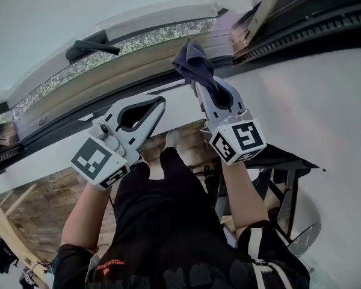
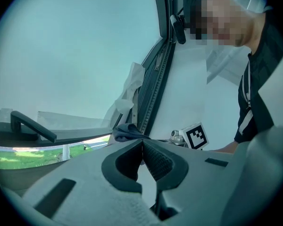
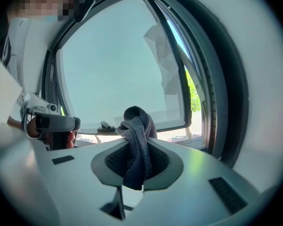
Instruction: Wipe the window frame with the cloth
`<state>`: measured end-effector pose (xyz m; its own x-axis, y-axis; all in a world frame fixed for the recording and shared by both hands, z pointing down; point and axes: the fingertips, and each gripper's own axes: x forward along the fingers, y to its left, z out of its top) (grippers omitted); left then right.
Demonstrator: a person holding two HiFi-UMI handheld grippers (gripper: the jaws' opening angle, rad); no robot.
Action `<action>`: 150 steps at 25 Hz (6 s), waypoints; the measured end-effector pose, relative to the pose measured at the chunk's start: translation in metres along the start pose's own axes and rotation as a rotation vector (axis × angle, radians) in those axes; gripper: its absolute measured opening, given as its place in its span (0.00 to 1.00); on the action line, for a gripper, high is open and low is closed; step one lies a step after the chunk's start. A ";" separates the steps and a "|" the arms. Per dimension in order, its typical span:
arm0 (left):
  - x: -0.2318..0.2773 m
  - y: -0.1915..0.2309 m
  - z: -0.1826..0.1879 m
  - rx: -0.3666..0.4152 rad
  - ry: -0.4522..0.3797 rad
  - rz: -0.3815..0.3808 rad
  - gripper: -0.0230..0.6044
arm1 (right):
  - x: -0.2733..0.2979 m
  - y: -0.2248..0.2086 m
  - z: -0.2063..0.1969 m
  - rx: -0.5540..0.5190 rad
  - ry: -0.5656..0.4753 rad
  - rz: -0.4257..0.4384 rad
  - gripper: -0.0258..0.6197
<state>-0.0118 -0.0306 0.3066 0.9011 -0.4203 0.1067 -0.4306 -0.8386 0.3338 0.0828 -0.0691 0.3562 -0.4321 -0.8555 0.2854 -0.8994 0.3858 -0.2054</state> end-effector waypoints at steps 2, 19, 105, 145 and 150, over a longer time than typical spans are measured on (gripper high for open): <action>0.005 -0.004 0.005 0.008 -0.007 -0.007 0.07 | -0.008 -0.009 0.019 -0.019 -0.031 -0.013 0.11; 0.044 -0.023 0.027 0.039 -0.036 -0.044 0.07 | -0.070 -0.057 0.141 -0.153 -0.236 -0.092 0.11; 0.016 0.009 -0.052 -0.057 0.104 -0.012 0.07 | 0.008 -0.061 -0.048 0.050 0.052 -0.108 0.11; -0.034 0.010 -0.040 -0.028 0.067 0.023 0.07 | 0.018 0.019 -0.043 0.011 0.057 0.005 0.11; -0.037 0.004 -0.028 -0.008 0.049 0.026 0.07 | 0.007 0.022 -0.020 -0.009 0.020 0.007 0.11</action>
<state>-0.0450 -0.0085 0.3305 0.8913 -0.4239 0.1608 -0.4532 -0.8247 0.3382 0.0585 -0.0597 0.3724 -0.4395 -0.8457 0.3027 -0.8969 0.3950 -0.1987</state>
